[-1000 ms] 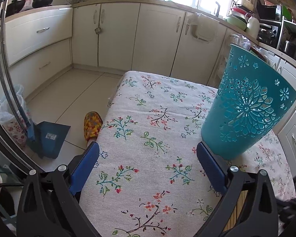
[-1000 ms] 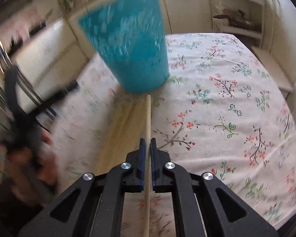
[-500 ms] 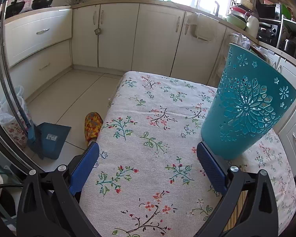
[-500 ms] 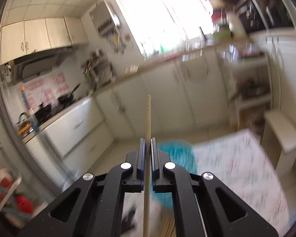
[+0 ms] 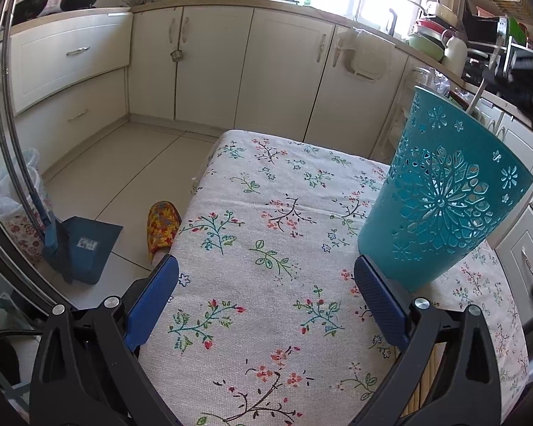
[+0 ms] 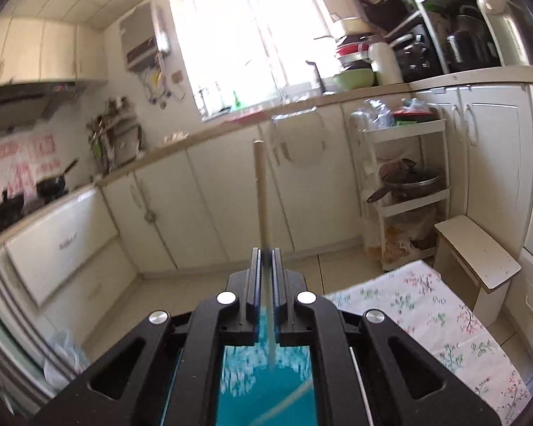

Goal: Organize utensils
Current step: 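Lower the chopstick into the basket and open the right gripper, then grasp a chopstick with the left gripper while the right gripper closes on another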

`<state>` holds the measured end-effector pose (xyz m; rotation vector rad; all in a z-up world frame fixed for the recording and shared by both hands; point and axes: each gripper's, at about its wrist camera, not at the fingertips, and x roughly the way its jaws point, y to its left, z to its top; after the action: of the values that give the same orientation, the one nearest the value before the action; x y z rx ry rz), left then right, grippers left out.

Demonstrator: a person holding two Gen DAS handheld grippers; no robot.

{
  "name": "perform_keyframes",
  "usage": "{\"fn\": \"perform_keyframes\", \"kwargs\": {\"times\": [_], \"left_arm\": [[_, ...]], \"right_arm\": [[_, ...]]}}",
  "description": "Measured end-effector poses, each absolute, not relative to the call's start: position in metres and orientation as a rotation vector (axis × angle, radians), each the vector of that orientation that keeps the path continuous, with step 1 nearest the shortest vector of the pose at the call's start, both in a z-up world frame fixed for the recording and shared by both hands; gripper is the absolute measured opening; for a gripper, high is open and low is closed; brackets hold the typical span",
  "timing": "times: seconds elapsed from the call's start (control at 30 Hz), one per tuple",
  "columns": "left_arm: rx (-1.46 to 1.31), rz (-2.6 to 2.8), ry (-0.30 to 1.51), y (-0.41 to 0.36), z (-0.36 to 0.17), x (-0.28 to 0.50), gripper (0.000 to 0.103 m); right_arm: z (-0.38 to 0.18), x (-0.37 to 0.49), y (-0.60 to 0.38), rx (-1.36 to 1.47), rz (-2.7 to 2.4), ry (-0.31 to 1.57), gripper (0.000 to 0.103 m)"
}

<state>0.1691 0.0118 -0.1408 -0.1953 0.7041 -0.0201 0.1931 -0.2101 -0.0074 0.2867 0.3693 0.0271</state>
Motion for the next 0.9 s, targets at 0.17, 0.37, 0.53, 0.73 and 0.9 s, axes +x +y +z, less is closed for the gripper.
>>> {"fn": "perform_keyframes", "kwargs": {"times": [0.17, 0.37, 0.53, 0.73, 0.9], "left_arm": [[-0.209, -0.019, 0.712, 0.015, -0.143, 0.170, 0.095], [-0.235, -0.019, 0.727, 0.023, -0.145, 0.167, 0.095], [-0.224, -0.017, 0.733, 0.021, -0.146, 0.166, 0.095], [-0.214, -0.013, 0.752, 0.019, -0.147, 0.170, 0.095], [-0.207, -0.013, 0.757, 0.017, -0.147, 0.170, 0.095]], "right_arm": [[-0.015, 0.169, -0.197, 0.186, 0.082, 0.405, 0.018], [-0.023, 0.102, -0.208, 0.167, 0.090, 0.456, 0.021], [-0.095, 0.073, -0.205, 0.152, 0.109, 0.737, 0.018], [-0.144, 0.082, -0.203, 0.214, 0.125, 0.905, 0.016], [-0.148, 0.100, -0.193, 0.200, 0.117, 0.920, 0.016]]}}
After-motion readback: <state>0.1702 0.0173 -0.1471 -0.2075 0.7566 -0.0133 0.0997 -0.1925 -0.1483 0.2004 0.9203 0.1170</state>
